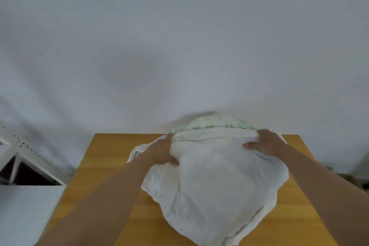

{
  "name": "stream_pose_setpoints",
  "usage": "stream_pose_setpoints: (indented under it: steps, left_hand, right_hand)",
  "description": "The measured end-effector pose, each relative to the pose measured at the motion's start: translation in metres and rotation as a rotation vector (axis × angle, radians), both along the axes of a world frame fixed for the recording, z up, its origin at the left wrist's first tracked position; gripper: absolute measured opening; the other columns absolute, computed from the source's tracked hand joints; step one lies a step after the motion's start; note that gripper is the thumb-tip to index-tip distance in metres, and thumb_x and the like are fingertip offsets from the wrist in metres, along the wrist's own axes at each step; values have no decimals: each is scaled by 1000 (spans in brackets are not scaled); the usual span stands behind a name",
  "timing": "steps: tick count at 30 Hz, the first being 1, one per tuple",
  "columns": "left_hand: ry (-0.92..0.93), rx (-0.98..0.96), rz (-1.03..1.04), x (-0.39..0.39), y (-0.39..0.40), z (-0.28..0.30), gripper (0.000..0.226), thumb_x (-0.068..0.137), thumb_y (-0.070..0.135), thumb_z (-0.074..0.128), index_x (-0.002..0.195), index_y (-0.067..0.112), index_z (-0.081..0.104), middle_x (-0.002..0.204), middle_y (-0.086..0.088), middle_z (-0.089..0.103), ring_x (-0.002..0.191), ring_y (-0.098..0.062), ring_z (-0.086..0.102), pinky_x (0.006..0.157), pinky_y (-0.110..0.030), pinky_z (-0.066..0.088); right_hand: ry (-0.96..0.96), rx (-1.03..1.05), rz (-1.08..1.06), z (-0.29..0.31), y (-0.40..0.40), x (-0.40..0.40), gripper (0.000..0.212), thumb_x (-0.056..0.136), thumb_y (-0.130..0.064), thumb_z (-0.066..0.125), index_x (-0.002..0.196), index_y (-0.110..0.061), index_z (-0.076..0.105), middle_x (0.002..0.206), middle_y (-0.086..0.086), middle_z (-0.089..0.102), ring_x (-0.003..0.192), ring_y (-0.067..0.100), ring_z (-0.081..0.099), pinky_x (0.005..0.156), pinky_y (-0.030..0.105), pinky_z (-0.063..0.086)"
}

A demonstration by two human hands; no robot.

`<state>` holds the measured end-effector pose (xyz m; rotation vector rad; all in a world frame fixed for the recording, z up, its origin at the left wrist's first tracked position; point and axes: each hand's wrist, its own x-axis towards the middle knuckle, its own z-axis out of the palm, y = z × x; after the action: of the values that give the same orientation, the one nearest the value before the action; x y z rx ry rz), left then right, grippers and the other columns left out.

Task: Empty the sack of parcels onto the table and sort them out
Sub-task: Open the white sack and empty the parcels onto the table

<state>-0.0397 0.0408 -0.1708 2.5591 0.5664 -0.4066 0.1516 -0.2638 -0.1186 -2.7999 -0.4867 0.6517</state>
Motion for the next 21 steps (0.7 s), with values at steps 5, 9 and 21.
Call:
stream_pose_setpoints:
  steps: [5, 9, 21]
  left_hand:
    - [-152, 116, 42, 8, 4, 30, 31, 88, 31, 67, 110, 9, 66, 116, -9, 66, 110, -29, 60, 86, -32, 45]
    - [-350, 127, 201, 9, -6, 55, 20, 93, 23, 57, 91, 8, 70, 95, -12, 70, 92, -30, 64, 72, -31, 43]
    - [-602, 185, 438, 22, -42, 61, 13, 96, 7, 44, 92, 5, 57, 99, -15, 61, 92, -33, 58, 74, -35, 42]
  right_hand:
    - [-192, 60, 41, 49, 15, -1, 73, 86, -52, 68, 137, -4, 49, 142, 16, 51, 130, 32, 49, 101, 34, 37]
    - [-288, 131, 51, 77, 20, 9, 71, 86, -53, 66, 138, -7, 47, 140, 16, 51, 129, 33, 47, 104, 37, 34]
    - [-446, 326, 58, 97, 11, 14, 45, 89, -44, 63, 119, -13, 50, 113, 11, 60, 116, 35, 46, 89, 46, 47]
